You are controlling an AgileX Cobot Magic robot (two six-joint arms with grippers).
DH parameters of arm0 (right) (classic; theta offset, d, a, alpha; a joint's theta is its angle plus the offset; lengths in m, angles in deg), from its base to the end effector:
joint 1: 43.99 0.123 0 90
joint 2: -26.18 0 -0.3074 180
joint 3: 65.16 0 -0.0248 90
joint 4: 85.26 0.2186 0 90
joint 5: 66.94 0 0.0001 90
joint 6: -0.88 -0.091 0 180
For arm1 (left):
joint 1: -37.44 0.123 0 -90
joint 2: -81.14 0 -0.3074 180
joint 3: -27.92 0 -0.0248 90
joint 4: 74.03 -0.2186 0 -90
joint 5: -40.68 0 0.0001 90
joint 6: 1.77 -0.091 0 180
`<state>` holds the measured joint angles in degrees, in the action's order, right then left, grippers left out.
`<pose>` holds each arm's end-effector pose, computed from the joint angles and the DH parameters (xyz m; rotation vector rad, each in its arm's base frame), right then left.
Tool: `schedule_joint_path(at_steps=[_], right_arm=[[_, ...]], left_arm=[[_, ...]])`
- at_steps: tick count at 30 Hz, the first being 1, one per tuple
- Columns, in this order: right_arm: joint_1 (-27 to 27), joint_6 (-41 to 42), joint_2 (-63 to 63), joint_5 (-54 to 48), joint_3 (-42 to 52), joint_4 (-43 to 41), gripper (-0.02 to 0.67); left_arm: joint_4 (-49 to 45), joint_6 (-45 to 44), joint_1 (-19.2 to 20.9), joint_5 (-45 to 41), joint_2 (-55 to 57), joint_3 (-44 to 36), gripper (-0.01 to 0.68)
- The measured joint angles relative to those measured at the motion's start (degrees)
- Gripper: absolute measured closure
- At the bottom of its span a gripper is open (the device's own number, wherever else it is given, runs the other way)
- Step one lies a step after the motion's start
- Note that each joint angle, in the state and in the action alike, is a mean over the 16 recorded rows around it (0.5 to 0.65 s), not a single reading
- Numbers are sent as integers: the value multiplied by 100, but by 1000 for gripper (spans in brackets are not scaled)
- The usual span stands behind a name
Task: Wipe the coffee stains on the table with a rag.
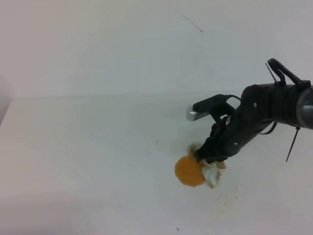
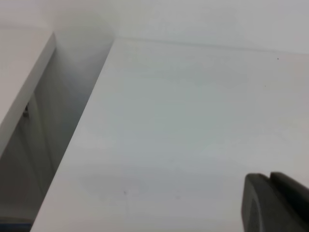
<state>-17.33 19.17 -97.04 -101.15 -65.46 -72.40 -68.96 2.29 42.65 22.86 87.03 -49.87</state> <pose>0.3536 0.1903 0.1994 -0.8428 2.6126 0.2648 -0.0019 -0.0026 0.1851 -0.1979 1.7597 -0.0704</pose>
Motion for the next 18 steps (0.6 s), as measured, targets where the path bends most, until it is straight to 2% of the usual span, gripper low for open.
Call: schedule_joint_path(at_steps=[9, 18], right_arm=[[49, 337, -127, 65, 0, 652, 645], [146, 430, -209, 102, 0, 901, 645]], left_arm=[[0, 0, 0, 0, 0, 0, 675], [0, 0, 0, 0, -9, 0, 675]])
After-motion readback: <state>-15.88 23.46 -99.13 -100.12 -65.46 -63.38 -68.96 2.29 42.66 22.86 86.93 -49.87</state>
